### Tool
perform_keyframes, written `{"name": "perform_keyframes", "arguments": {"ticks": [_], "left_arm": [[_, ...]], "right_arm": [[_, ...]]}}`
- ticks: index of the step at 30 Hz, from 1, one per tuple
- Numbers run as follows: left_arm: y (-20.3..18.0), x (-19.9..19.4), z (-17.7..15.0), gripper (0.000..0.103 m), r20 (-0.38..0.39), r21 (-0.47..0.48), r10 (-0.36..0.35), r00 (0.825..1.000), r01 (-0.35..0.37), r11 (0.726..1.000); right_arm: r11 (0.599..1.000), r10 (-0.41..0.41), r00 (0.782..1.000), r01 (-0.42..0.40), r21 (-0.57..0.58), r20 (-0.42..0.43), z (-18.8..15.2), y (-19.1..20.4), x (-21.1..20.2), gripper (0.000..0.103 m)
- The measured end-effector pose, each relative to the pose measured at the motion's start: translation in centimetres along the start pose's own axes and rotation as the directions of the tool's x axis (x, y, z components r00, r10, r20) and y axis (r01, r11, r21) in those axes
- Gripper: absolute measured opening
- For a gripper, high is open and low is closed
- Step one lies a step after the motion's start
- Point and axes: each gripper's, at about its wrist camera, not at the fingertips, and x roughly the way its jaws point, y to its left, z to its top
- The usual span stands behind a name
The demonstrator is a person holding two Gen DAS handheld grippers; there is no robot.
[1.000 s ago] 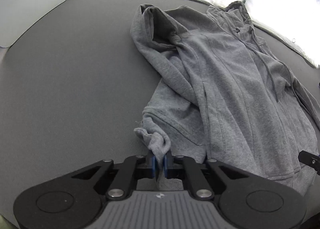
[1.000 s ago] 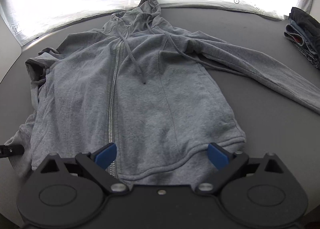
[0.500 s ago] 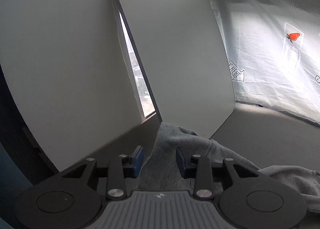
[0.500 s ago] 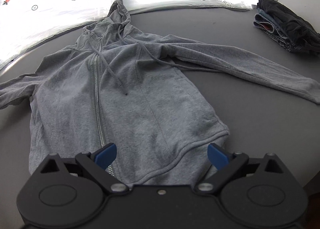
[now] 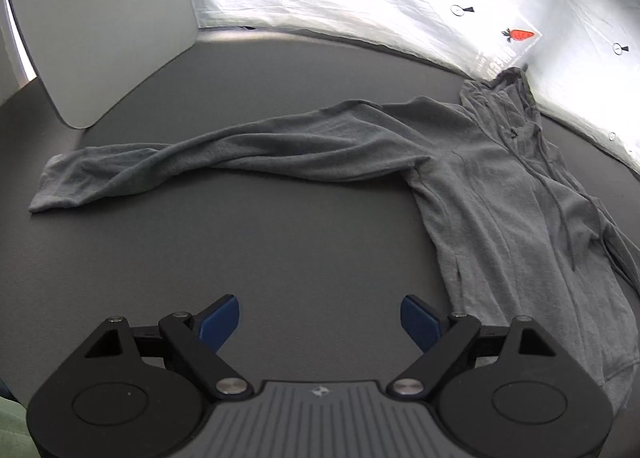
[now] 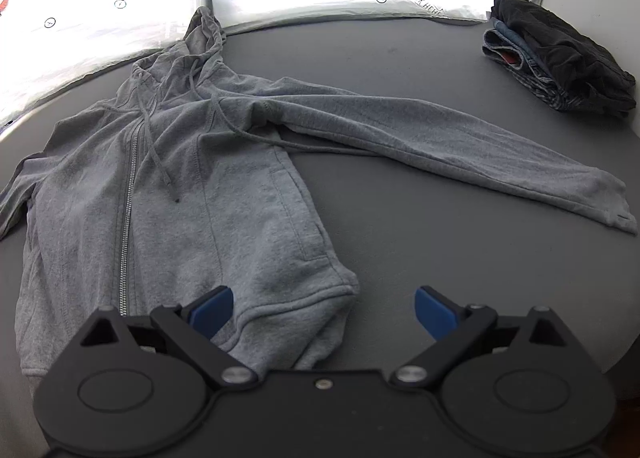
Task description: Fold clothes
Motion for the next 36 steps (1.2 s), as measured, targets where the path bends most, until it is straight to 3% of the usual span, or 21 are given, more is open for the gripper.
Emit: {"name": "perform_keyframes", "arguments": {"ticks": [2, 4, 7, 9, 10, 14, 17, 18, 20, 22, 24, 26, 28, 30, 36], "left_arm": [[-3.1, 0.6, -1.8, 0.088, -0.051, 0.077, -0.099, 0.994, 0.102, 0.992], [-5.2, 1.3, -4.0, 0.088, -0.092, 0.119, -0.145, 0.985, 0.156, 0.981], [-7.2, 2.6, -5.2, 0.088, -0.162, 0.126, -0.214, 0.963, 0.236, 0.964], [-7.5, 3.6, -5.7, 0.088, -0.207, 0.079, -0.233, 0.95, 0.254, 0.964], [-7.7, 3.9, -6.0, 0.088, -0.226, 0.061, -0.233, 0.946, 0.253, 0.966], [-7.8, 2.8, -6.8, 0.088, -0.227, 0.056, -0.155, 0.961, 0.172, 0.983], [-7.4, 2.9, -7.1, 0.088, -0.245, 0.025, -0.117, 0.962, 0.126, 0.992], [-7.4, 3.1, -7.2, 0.085, -0.252, 0.013, -0.107, 0.962, 0.114, 0.993], [-7.4, 3.4, -7.3, 0.067, -0.253, -0.026, -0.132, 0.958, 0.13, 0.991], [-7.9, 4.0, -7.3, 0.066, -0.248, -0.061, -0.175, 0.953, 0.165, 0.984], [-8.8, 4.4, -7.3, 0.066, -0.235, -0.042, -0.163, 0.958, 0.158, 0.987], [-9.6, 4.5, -6.9, 0.054, -0.211, -0.01, -0.151, 0.966, 0.153, 0.988], [-9.7, 4.3, -6.1, 0.035, -0.189, -0.017, -0.172, 0.967, 0.172, 0.985], [-9.6, 4.0, -5.1, 0.025, -0.157, -0.042, -0.2, 0.967, 0.196, 0.98], [-9.6, 4.2, -1.8, 0.014, -0.091, -0.126, -0.275, 0.957, 0.263, 0.957]], "right_arm": [[0.999, 0.047, 0.999, -0.048, -0.01, -0.025, 0.0, -1.2, 0.3, 0.098], [0.994, 0.102, 0.994, -0.104, -0.021, -0.049, -0.2, -2.2, 0.7, 0.098], [0.979, 0.19, 0.974, -0.198, -0.047, -0.126, -0.9, -3.1, 2.1, 0.098], [0.972, 0.186, 0.974, -0.202, -0.12, -0.132, -1.5, -2.9, 2.0, 0.097], [0.966, 0.184, 0.974, -0.204, -0.157, -0.135, -1.8, -2.8, 2.0, 0.097], [0.93, 0.173, 0.974, -0.211, -0.301, -0.146, -2.9, -2.4, 1.8, 0.097], [0.889, 0.164, 0.974, -0.214, -0.405, -0.153, -3.8, -2.1, 1.7, 0.097], [0.875, 0.163, 0.974, -0.216, -0.434, -0.155, -4.1, -2.0, 1.7, 0.097], [0.842, 0.162, 0.976, -0.215, -0.495, -0.149, -4.5, -1.1, 2.0, 0.097], [0.81, 0.145, 0.981, -0.191, -0.555, -0.127, -4.9, -0.3, 2.2, 0.097], [0.775, 0.127, 0.987, -0.159, -0.611, -0.096, -5.2, 0.5, 2.3, 0.099], [0.757, 0.119, 0.992, -0.118, -0.642, -0.042, -5.2, 0.9, 2.1, 0.098], [0.75, 0.09, 0.996, -0.048, -0.659, 0.03, -5.0, 1.1, 1.9, 0.097], [0.752, 0.064, 0.995, 0.002, -0.659, 0.077, -4.5, 1.1, 1.9, 0.097], [0.746, 0.015, 0.987, 0.095, -0.66, 0.159, -3.5, 1.2, 2.5, 0.097]]}}
